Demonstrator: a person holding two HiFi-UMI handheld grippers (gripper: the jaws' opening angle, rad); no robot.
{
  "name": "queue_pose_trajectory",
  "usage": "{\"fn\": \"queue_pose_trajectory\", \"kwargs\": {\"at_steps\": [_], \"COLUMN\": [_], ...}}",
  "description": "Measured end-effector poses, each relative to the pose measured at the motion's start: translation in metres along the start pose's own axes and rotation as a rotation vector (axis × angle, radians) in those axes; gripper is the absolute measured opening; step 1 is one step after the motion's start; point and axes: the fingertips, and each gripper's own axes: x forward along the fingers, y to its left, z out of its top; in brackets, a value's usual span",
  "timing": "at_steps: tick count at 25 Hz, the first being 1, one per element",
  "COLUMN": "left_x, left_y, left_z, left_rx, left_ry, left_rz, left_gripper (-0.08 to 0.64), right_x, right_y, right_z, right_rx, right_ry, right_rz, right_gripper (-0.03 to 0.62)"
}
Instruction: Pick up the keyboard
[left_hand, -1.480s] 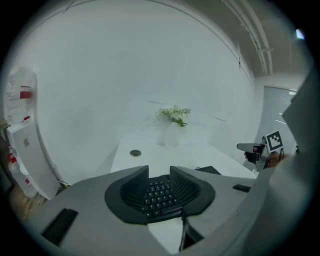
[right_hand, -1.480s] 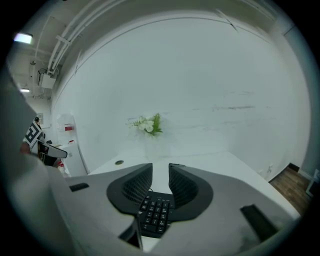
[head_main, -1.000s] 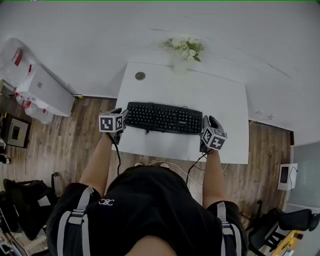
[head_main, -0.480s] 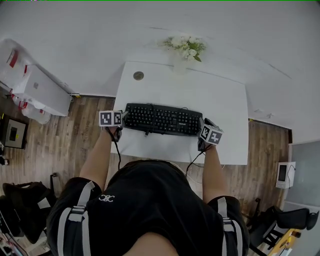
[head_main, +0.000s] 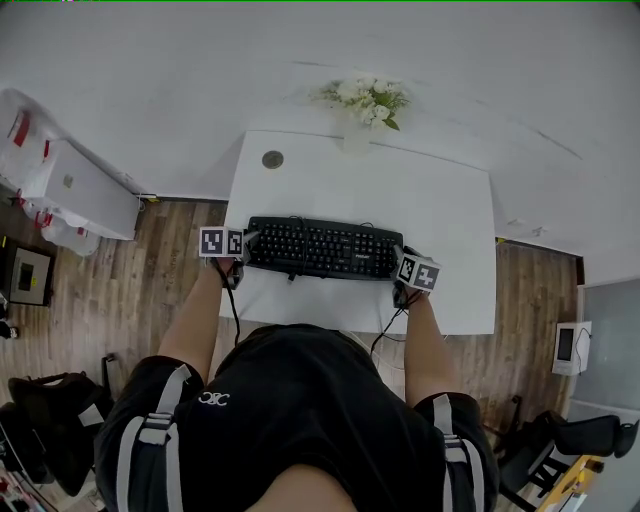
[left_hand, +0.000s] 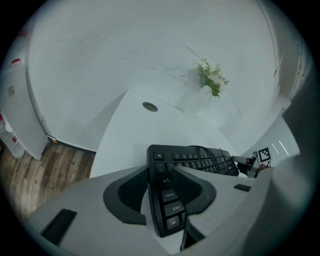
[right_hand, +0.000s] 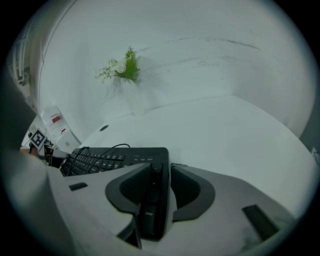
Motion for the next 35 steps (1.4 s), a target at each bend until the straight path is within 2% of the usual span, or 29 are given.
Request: {"fn": "queue_pose_trajectory", "kwargs": {"at_steps": [6,11,15,20,26,29,35], "left_x": [0.006,0.009,0.009,0.010,0.004,-0.001,-0.020], "left_y": [0.001,0.003,0.002,0.000,-0.008,-0.014,-0.035], "left_z": [-0.003,-0.009,-0.009,-0.007,-0.010,-0.005,0.026], "left_rx": [-0.026,-0.130,-0.116,-0.100,-0.103,-0.096,-0.048], "left_ry": [0.025,0.034,0.036,0.063,0.041,0.017,-0.093], "left_rz": [-0.067,-0.148,-0.154,-0.143,-0.138,-0.151,-0.182], "left_gripper": [0.166,0.166,0.164,0.156,0.155,0.153,0.152], "right_x": [0.005,0.007,0.009,0.010,0.003,-0.004,-0.031], "right_y": [-0.001,0.001,0.002,0.002,-0.002,-0.002,0.000], "right_z": [-0.001,-0.003,-0.002,0.000,-0.005,0.004,0.041], "right_rx": [0.092,0.161,0.187,0.189,0.182,0.169,0.124], "right_ry": [0.009,0.048,0.069,0.097,0.090,0.058,-0.061], "right_rz": [0.097,0.191,0.227,0.217,0.191,0.192,0.200], "right_gripper": [0.133,0.141,0.129,0.124,0.123,0.123,0.123]}}
